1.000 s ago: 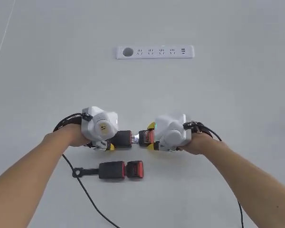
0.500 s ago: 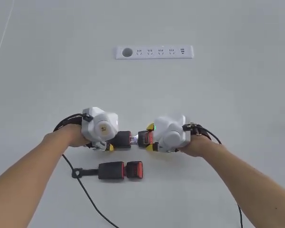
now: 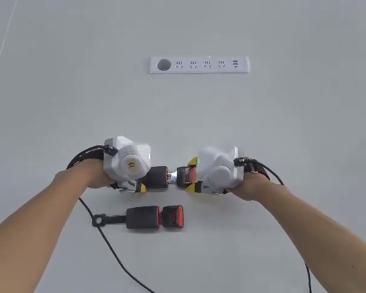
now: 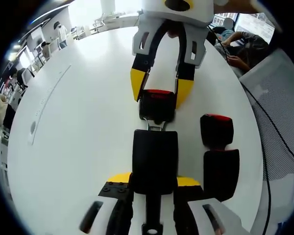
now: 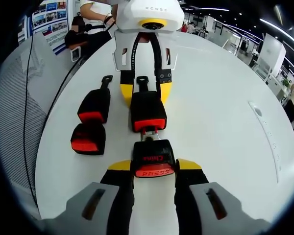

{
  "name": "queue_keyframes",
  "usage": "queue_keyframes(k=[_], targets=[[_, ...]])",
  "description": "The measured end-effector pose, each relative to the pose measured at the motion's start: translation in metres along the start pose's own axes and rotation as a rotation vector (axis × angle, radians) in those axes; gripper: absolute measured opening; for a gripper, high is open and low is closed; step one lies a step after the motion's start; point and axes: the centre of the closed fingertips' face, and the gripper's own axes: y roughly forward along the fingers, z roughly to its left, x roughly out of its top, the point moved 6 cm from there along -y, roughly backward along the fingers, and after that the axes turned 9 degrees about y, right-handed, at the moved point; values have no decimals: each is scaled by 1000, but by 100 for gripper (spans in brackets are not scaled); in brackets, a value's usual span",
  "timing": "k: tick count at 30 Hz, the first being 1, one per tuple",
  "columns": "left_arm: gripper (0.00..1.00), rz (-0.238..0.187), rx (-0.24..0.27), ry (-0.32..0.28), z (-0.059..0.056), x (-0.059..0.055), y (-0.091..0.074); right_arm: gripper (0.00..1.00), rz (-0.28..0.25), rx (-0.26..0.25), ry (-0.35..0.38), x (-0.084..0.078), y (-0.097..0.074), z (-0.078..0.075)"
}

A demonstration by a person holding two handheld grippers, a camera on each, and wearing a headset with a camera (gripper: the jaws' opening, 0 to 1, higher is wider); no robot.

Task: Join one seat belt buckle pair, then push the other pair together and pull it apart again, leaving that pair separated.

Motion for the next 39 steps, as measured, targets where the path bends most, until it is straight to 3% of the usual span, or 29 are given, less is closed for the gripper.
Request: queue_keyframes(k=[17,39], targets=[[31,-6,-7,22,-2,2,1,29,-8,8,-10,7,6,5],[30,-5,-13,83,2,1,6,27,-14,-6,29,13,13,5]])
